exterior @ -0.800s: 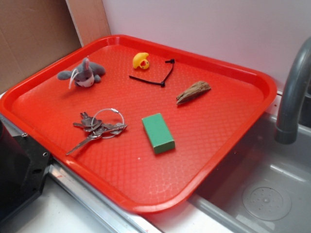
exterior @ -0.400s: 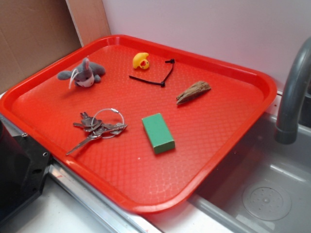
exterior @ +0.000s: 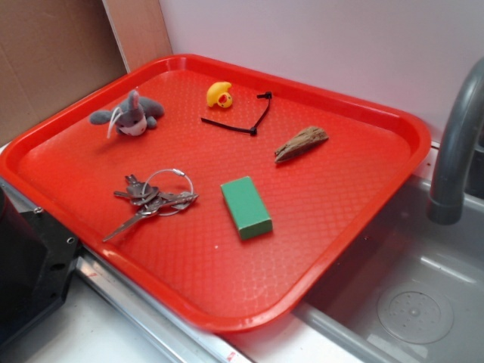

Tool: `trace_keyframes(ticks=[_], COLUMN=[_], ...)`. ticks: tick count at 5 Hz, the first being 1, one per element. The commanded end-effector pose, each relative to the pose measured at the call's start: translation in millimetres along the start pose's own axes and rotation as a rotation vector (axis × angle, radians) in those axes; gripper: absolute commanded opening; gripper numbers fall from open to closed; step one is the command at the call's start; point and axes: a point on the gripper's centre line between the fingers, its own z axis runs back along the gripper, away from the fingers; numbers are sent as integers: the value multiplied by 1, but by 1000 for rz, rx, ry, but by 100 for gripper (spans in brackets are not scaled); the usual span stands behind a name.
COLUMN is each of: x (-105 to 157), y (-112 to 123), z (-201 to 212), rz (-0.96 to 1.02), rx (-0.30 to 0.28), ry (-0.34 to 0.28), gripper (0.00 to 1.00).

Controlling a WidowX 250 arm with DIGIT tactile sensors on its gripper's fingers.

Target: Grab the yellow duck.

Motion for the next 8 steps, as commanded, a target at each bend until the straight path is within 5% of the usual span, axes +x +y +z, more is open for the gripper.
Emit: trace_keyframes(ticks=[1, 2, 5, 8], x=[104, 132, 96, 111], y=[37, 44, 72, 54], z=[-61, -105, -172, -202], rz=[50, -3, -73, -112], rx=[128, 131, 219, 154], ry=[-26, -56, 71, 109], gripper=[100, 100, 100, 100])
